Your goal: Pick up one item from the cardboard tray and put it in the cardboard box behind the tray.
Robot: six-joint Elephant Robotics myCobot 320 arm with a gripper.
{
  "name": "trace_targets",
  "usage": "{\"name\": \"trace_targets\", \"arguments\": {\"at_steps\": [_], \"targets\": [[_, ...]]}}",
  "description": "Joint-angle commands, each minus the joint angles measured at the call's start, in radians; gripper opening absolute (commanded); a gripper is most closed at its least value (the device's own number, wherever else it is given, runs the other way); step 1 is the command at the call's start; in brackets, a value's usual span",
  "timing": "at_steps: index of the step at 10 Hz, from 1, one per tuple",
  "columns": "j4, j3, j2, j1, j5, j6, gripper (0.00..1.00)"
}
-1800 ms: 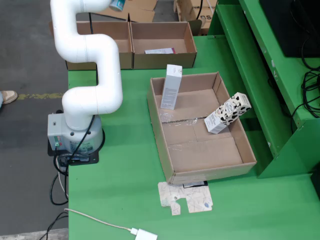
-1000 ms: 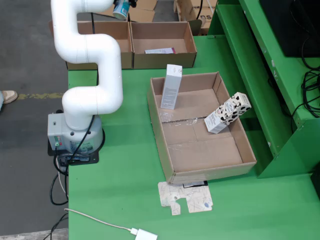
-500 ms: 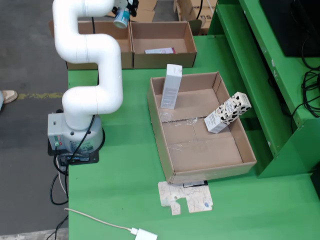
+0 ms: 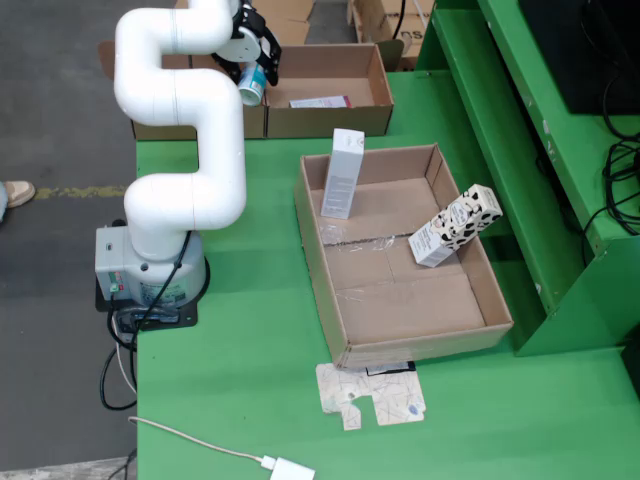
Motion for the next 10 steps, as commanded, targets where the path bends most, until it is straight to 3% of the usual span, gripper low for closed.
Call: {"name": "trace_targets", "arguments": {"at_steps": [1, 6, 10], "targets": [[-0.006, -0.093, -0.058, -0.023, -0.004, -0.01, 0.0], [-0.07, 0.068, -0.198, -0.052, 0.002, -0.014, 0.0], [-0.031, 0.01, -0.182, -0.052, 0.005, 0.0, 0.0]]}}
